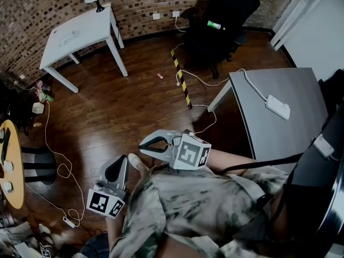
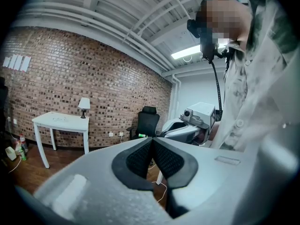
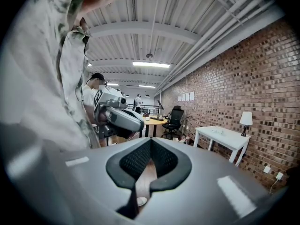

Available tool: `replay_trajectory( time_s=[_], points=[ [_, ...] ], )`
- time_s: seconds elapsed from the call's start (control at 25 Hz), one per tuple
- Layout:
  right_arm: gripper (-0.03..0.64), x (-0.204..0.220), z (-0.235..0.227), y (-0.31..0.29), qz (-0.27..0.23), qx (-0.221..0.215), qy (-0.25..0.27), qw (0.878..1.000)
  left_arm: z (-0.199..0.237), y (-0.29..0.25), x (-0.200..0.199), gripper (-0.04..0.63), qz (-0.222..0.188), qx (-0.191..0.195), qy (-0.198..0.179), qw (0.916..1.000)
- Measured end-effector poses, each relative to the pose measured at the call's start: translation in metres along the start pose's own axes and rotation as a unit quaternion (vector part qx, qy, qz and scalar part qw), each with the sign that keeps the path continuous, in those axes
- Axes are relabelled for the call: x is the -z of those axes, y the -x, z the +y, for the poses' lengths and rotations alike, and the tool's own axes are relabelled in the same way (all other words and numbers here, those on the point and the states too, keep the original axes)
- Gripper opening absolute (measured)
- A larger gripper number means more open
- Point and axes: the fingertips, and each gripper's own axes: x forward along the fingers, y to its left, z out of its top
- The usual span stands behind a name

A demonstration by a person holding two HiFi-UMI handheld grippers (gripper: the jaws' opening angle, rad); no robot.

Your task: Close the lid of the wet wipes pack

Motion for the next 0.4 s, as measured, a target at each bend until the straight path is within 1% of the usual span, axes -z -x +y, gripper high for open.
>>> replay_trajectory(
  time_s=[0.4],
  points=[
    [0.003,0.0022,0.003,-0.0087,0.009,-0.001,-0.004,1.0,0.007,0.0048,0.0039,0.002,0.0,0.003,0.007,1.0]
  ],
)
